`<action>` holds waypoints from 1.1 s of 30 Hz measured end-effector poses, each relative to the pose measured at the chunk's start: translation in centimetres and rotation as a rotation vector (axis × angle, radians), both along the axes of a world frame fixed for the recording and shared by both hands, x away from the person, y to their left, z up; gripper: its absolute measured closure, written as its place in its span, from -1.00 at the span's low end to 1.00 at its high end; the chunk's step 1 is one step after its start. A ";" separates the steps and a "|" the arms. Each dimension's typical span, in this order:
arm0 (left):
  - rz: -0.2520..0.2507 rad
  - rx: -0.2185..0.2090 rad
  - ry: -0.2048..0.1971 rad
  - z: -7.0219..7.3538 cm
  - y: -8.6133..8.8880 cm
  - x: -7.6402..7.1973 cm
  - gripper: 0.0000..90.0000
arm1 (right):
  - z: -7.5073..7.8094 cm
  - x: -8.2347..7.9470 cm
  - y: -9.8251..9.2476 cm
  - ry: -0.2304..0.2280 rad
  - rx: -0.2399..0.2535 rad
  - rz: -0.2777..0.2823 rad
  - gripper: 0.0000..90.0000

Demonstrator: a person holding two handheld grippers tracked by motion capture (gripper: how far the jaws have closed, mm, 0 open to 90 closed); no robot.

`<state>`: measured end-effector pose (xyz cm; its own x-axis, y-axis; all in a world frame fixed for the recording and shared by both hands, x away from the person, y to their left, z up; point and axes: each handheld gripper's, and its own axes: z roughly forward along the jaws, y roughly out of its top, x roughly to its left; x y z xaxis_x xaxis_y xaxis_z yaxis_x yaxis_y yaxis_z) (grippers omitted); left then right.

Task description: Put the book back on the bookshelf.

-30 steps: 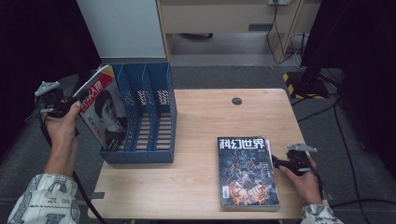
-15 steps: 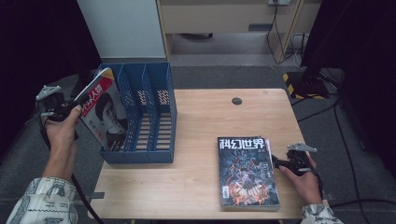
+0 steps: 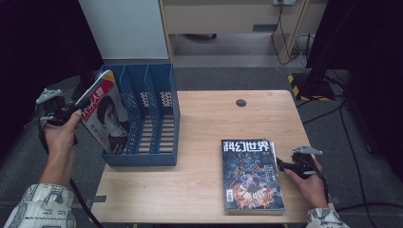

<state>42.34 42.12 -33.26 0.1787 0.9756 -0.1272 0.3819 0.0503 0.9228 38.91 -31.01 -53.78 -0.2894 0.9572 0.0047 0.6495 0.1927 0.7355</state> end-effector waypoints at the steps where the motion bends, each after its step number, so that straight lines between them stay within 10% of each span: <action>1: 0.000 0.001 0.000 0.0 0.0 0.0 0.89 | 0.0 0.0 0.0 0.002 0.000 0.001 -0.54; 13: -0.006 0.007 0.013 -0.1 -0.2 0.0 0.68 | 0.0 0.0 0.0 0.000 0.001 -0.001 -0.54; 33: -0.041 0.039 -0.034 0.8 -0.5 -0.8 -0.46 | 0.0 0.0 0.0 0.000 0.001 -0.001 -0.54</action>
<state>41.55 41.64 -32.45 0.2219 0.9716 -0.0820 0.3512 -0.0012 0.9363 38.92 -31.01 -53.78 -0.2883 0.9575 0.0056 0.6495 0.1912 0.7359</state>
